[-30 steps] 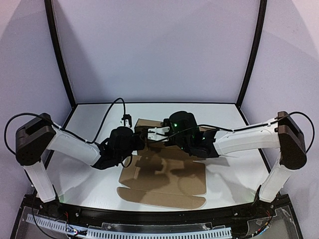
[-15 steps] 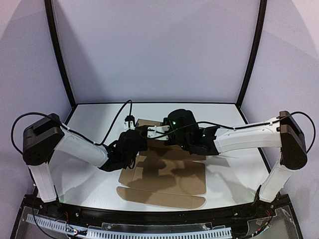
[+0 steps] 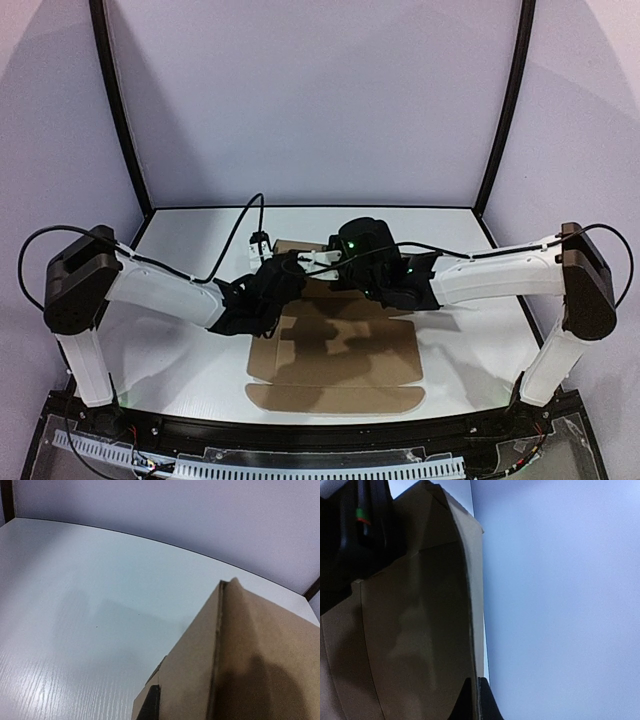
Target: Fold the paper box
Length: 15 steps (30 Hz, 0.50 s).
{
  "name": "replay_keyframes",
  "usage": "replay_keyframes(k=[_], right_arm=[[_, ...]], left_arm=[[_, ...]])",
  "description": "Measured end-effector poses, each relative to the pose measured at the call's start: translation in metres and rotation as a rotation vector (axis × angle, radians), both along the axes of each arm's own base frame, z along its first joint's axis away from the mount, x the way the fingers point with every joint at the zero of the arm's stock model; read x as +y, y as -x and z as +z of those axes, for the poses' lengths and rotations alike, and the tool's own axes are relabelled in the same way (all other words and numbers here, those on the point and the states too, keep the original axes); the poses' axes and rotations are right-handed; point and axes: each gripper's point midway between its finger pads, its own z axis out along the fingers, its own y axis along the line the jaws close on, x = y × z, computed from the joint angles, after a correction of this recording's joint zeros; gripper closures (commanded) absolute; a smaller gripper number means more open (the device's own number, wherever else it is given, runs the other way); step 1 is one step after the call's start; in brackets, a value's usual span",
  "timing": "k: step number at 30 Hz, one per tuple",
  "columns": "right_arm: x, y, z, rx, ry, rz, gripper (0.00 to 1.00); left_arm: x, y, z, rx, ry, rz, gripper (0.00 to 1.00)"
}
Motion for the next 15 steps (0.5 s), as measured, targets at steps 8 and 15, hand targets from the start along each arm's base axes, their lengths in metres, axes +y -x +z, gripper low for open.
replay_keyframes(k=[8,15], right_arm=[[-0.0008,-0.0037,0.0007,0.012,-0.014,0.02,1.0],[0.0029,0.0039,-0.0021,0.048,-0.027,0.027,0.77]], left_arm=[[0.0028,0.0048,-0.0014,0.074,0.047,0.039,0.99],[0.0043,0.006,-0.0005,0.019,0.029,-0.006,0.99]])
